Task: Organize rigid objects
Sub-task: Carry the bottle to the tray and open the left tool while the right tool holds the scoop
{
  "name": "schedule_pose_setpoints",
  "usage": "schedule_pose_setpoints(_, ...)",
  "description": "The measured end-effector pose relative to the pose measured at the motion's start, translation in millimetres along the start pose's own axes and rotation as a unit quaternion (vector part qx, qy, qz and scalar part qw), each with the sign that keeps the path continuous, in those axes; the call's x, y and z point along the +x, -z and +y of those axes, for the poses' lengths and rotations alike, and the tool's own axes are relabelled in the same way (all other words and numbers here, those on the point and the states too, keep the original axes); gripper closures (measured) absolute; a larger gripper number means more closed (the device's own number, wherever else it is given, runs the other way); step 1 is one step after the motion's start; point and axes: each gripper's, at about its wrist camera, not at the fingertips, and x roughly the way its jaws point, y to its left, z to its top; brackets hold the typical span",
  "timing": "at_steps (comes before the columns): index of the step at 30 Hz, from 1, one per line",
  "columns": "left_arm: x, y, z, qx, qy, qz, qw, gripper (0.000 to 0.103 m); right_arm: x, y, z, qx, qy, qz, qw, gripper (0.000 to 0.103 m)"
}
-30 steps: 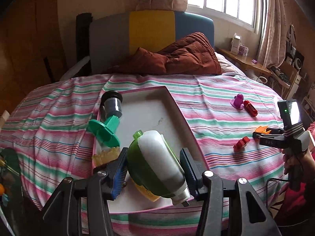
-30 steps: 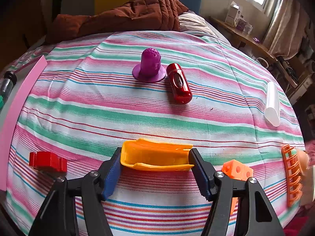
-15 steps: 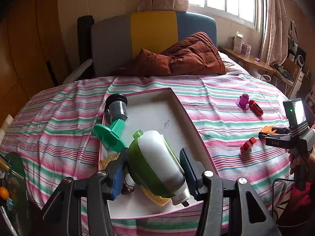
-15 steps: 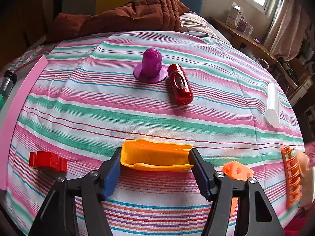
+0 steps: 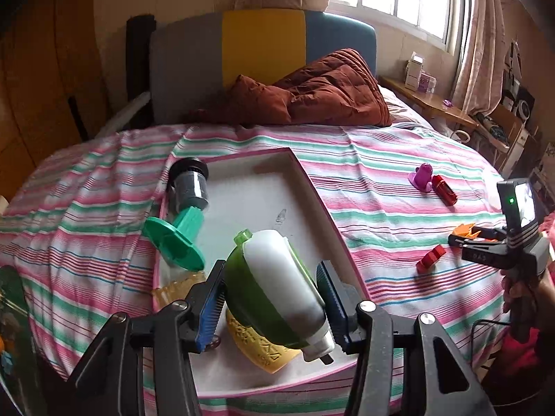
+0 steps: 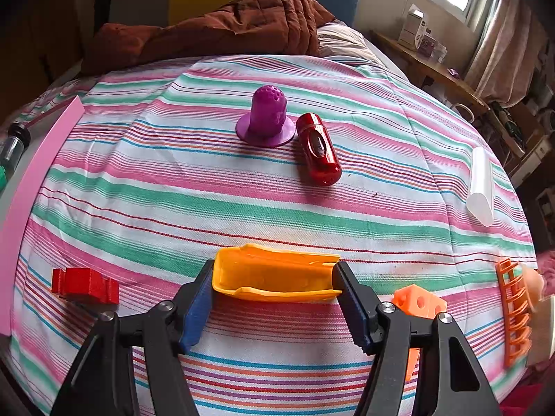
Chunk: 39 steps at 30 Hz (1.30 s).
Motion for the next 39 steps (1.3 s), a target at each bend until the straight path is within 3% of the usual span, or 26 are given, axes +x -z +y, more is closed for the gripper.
schedule_pose_setpoints(4,15,-18,20,-0.056,0.060,0.029,0.9962,0.050,1,0,1,0.000,0.000,0.000,1.000,0.036)
schedule_pose_setpoints(12,40,-67,62,-0.111,0.086,0.038,0.9894,0.050,1,-1,2,0.000,-0.003,0.000,1.000,0.036)
schedule_pose_setpoints(18,76,-89,69,-0.119,0.092,0.061,0.9867,0.050,-2,1,4,0.000,-0.007,0.000,1.000,0.036)
schedule_pose_setpoints(23,118,-103,60,-0.080,0.057,0.086,0.9914,0.050,-2,1,5,0.000,-0.011,0.001,1.000,0.036)
schedule_pose_setpoints(29,154,-106,62,-0.069,0.009,0.112,0.9913,0.050,-2,1,6,-0.002,-0.012,0.001,1.000,0.036)
schedule_pose_setpoints(33,150,-106,62,-0.055,0.001,0.103,0.9932,0.041,-2,0,6,-0.003,-0.012,0.000,1.000,0.036)
schedule_pose_setpoints(39,121,-103,51,-0.043,-0.008,0.066,0.9969,0.040,0,-1,6,-0.009,-0.008,-0.001,1.000,0.036)
